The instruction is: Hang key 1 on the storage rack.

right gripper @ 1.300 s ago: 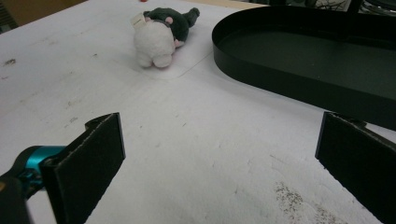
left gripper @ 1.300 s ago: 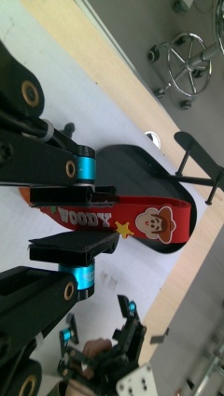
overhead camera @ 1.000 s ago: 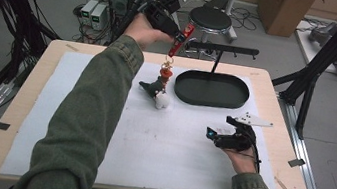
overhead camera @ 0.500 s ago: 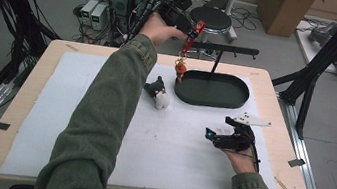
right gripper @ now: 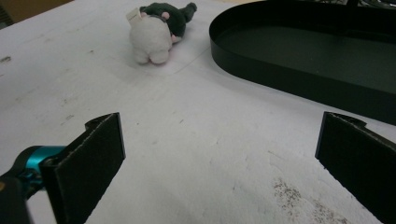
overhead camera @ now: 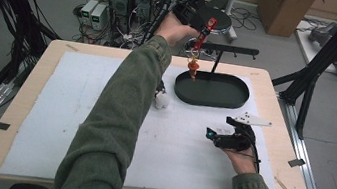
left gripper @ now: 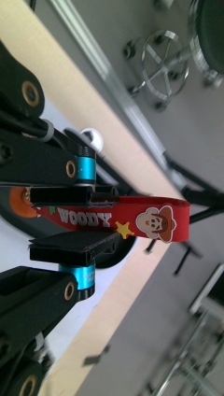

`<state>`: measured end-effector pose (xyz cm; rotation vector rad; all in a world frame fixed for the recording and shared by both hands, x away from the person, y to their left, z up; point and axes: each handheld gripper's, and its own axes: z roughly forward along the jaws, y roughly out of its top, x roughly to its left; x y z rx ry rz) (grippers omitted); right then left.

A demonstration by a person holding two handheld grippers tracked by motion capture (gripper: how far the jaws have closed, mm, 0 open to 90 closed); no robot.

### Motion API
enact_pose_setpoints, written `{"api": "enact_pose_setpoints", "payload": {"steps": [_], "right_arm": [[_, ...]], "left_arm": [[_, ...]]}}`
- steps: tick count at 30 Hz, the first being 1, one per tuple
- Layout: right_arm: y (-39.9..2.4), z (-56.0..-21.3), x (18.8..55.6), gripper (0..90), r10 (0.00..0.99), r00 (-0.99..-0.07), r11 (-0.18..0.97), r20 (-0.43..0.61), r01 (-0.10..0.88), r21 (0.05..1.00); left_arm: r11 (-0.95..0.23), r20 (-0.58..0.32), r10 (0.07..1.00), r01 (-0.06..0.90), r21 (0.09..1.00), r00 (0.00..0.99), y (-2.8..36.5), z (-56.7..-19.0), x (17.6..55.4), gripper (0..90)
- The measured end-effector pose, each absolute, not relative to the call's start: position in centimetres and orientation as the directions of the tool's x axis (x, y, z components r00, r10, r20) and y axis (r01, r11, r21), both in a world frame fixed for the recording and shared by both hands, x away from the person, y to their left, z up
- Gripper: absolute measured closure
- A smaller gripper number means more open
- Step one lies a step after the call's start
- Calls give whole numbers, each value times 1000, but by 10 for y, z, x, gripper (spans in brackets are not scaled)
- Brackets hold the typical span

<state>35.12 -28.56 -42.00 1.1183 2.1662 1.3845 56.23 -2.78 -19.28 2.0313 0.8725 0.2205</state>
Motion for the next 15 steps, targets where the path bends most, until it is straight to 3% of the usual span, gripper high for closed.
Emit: {"api": "enact_pose_setpoints", "payload": {"steps": [15], "right_arm": [[-287, -420, 353, 4, 764, -631, 209, 132, 437, 875]], "left_arm": [[-300, -181, 723, 539, 787, 667, -41, -214, 588, 765]]}}
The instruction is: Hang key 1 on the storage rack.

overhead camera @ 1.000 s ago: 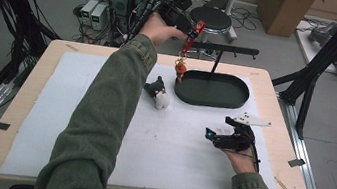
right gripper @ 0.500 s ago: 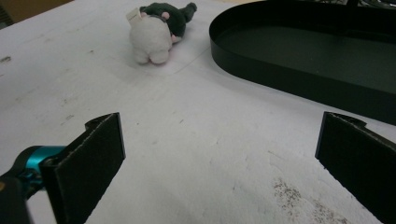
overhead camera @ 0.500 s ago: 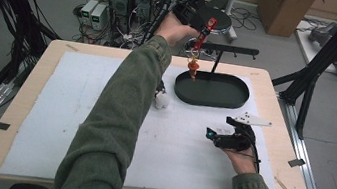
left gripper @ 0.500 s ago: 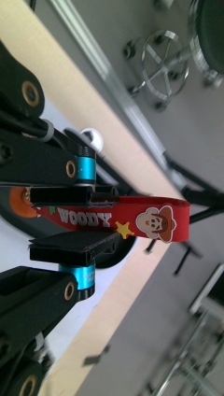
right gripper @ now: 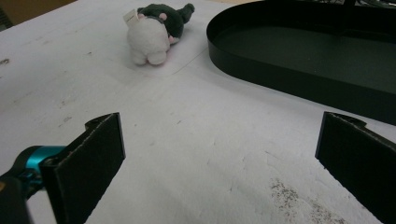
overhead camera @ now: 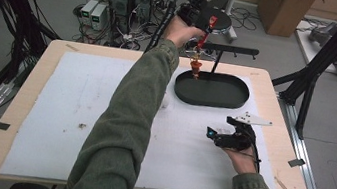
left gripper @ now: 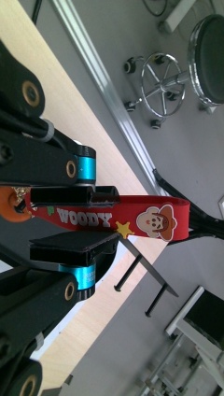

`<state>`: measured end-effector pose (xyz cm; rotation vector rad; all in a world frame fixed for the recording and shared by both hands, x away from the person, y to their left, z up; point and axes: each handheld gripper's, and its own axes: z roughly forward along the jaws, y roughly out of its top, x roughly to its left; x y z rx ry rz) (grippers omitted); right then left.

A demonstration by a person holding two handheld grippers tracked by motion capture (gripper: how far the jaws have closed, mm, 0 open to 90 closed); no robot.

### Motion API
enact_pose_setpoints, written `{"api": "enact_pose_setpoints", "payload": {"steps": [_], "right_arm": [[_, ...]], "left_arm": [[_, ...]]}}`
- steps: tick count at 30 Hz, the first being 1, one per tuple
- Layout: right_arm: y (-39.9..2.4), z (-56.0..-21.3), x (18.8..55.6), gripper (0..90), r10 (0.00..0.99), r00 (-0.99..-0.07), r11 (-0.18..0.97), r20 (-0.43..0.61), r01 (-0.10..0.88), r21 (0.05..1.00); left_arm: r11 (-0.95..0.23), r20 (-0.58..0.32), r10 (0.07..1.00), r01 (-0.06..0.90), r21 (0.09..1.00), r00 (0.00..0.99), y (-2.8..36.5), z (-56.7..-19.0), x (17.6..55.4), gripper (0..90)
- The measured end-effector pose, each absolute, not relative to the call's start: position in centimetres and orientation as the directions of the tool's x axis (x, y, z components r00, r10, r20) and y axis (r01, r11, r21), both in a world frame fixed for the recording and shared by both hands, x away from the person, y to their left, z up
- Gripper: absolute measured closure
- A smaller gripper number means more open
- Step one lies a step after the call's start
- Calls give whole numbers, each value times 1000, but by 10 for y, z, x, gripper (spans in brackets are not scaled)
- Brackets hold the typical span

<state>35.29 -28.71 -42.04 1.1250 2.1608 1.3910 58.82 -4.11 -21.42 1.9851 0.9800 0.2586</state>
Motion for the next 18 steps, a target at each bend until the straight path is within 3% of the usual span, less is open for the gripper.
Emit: {"api": "enact_pose_setpoints", "payload": {"steps": [8, 9, 10, 14, 18], "right_arm": [[-288, -420, 353, 4, 763, -632, 206, 135, 437, 876], [-288, -420, 353, 4, 764, -631, 206, 136, 438, 875], [-288, -420, 353, 4, 764, -631, 207, 135, 437, 875], [-288, -421, 353, 4, 760, -634, 204, 145, 443, 873], [-288, -420, 352, 4, 762, -632, 203, 141, 439, 875]], "left_arm": [[-243, -255, 708, 566, 788, 659, -32, -215, 593, 750], [-243, -255, 708, 566, 788, 659, -32, -215, 593, 644], [-195, -345, 676, 609, 768, 651, -27, -216, 595, 505], [-147, -379, 640, 590, 794, 669, -18, -219, 591, 232], [-218, -329, 621, 560, 799, 712, -13, -221, 589, 50]]}}
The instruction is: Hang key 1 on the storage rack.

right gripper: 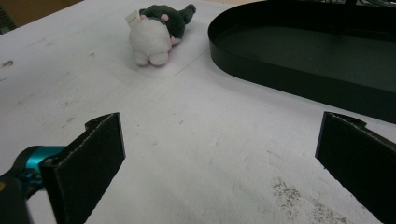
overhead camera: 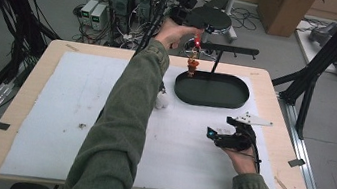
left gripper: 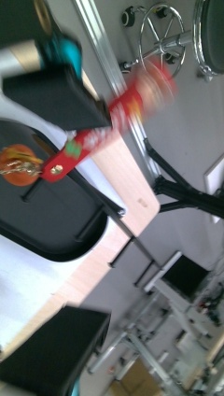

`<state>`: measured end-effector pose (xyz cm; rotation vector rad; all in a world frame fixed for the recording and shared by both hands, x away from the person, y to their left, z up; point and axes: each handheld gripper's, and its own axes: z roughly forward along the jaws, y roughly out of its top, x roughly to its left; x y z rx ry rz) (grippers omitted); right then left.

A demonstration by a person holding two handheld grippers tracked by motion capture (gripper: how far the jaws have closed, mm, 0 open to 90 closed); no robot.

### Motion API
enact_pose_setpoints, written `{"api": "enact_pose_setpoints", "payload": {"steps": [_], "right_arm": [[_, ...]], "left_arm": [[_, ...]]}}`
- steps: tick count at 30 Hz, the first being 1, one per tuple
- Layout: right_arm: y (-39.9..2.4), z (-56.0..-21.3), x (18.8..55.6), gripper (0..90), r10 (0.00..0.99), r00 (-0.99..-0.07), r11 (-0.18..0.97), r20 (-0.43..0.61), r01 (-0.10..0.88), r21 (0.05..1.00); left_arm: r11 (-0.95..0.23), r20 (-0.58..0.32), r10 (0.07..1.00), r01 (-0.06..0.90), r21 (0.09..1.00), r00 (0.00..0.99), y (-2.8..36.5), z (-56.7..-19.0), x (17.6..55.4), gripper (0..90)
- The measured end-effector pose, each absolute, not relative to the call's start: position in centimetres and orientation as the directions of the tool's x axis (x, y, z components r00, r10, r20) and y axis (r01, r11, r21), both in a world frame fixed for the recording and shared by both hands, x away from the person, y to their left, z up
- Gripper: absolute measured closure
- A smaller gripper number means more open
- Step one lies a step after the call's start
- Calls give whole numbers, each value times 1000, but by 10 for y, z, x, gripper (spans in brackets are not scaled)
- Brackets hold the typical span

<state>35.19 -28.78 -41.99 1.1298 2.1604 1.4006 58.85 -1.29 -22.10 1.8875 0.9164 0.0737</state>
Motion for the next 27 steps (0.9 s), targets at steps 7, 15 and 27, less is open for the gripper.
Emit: {"api": "enact_pose_setpoints", "payload": {"steps": [7, 15, 27], "right_arm": [[-288, -420, 353, 4, 763, -631, 205, 138, 440, 874], [-288, -420, 352, 4, 764, -632, 206, 135, 436, 876], [-287, -421, 353, 4, 766, -629, 211, 131, 439, 873]], "left_arm": [[-266, -265, 606, 506, 821, 750, -9, -212, 576, 17], [-297, -217, 616, 479, 826, 757, 3, -213, 558, 17], [-342, -156, 628, 450, 825, 763, 41, -237, 527, 17]]}}
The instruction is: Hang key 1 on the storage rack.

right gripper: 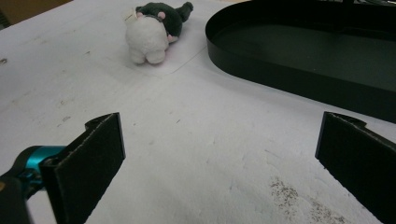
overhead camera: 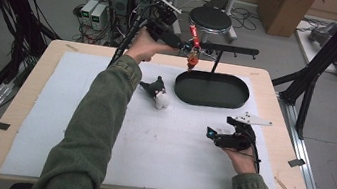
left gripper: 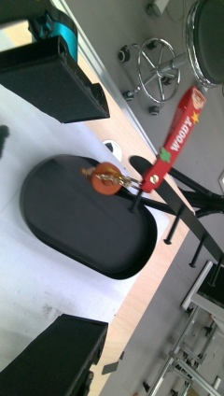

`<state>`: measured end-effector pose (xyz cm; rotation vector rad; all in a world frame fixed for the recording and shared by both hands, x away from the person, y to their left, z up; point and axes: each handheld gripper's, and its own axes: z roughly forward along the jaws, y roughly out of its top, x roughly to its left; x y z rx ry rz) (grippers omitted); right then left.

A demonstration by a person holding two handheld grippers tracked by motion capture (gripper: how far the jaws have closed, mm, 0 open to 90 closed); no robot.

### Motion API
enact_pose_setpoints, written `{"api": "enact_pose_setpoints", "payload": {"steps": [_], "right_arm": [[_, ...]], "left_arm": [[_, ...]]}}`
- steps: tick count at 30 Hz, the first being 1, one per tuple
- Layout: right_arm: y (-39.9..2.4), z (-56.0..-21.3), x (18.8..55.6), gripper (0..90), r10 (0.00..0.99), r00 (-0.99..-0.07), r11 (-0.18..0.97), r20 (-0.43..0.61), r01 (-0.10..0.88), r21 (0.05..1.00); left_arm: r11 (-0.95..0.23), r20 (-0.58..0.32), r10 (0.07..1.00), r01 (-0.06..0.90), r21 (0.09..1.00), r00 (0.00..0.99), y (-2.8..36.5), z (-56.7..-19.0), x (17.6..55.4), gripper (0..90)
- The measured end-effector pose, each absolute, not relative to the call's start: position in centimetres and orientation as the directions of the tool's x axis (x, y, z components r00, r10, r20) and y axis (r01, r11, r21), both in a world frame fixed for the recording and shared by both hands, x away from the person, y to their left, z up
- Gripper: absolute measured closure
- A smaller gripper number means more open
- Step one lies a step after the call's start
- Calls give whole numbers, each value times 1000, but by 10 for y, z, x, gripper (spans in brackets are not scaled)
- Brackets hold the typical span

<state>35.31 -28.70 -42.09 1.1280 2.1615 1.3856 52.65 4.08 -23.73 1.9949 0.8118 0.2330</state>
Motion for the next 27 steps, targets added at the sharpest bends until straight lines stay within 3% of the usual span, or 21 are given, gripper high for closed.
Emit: {"api": "enact_pose_setpoints", "payload": {"steps": [27], "right_arm": [[-285, -422, 353, 4, 770, -627, 228, 117, 442, 867]], "left_arm": [[-351, -145, 677, 490, 798, 721, 107, -270, 479, 17]]}}
